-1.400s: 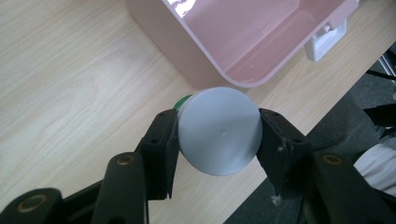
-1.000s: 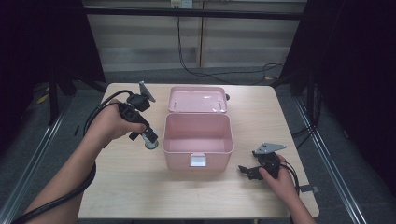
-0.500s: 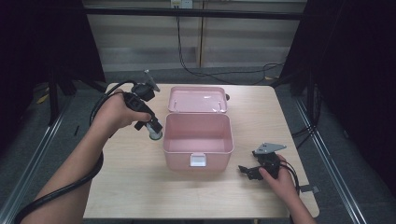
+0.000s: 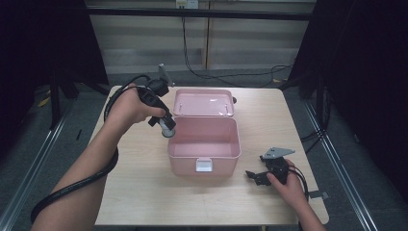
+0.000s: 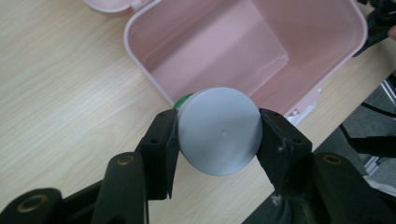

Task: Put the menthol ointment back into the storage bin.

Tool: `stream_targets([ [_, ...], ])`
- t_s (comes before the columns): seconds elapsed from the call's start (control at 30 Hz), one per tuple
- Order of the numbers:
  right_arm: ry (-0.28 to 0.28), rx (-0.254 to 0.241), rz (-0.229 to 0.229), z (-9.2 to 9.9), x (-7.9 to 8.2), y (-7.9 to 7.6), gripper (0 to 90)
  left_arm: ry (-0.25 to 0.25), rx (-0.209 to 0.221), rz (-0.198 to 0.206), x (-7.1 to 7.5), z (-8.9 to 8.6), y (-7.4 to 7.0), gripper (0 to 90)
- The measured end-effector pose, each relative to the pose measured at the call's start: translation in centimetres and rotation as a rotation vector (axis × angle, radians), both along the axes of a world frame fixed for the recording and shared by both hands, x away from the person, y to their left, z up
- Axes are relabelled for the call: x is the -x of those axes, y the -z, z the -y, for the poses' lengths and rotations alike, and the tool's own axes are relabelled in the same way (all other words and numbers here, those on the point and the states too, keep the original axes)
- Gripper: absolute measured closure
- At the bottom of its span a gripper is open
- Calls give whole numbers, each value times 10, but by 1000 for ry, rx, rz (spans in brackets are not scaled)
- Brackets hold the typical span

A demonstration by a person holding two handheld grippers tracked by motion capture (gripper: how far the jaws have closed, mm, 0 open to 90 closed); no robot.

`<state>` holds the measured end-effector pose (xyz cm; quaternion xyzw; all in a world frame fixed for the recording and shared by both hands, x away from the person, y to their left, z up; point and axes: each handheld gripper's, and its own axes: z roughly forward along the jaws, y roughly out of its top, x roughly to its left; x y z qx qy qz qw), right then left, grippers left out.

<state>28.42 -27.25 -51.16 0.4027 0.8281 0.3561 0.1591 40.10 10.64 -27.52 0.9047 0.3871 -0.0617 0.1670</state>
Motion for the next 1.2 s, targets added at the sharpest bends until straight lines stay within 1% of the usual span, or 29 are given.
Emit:
stream_targets([
  [0.07,0,0,0,0,0,0,119,0,4,5,-1,4,0,500],
  [0.13,0,0,0,0,0,0,119,-1,2,0,-3,7,1,500],
  [0.27,0,0,0,0,0,0,119,2,0,12,-6,12,3,500],
  [0.33,0,0,0,0,0,0,119,4,3,14,-7,15,5,500],
  [0.37,0,0,0,0,0,0,119,-3,6,17,-7,16,5,500],
  [0.43,0,0,0,0,0,0,119,1,3,16,-8,19,6,500],
  [0.47,0,0,0,0,0,0,119,-5,12,17,-9,20,7,500],
  [0.6,0,0,0,0,0,0,119,5,2,15,-11,26,11,500],
  [0.63,0,0,0,0,0,0,119,-3,4,15,-11,28,12,500],
  [0.7,0,0,0,0,0,0,119,3,-4,14,-12,31,14,500],
  [0.73,0,0,0,0,0,0,119,-8,-4,16,-12,33,16,500],
  [0.8,0,0,0,0,0,0,119,-7,-9,12,-14,35,18,500],
  [1.07,0,0,0,0,0,0,119,-14,-13,17,-18,43,28,500],
  [1.13,0,0,0,0,0,0,119,-20,-19,21,-18,45,30,500],
  [1.2,0,0,0,0,0,0,119,-19,-14,30,-19,46,32,500],
])
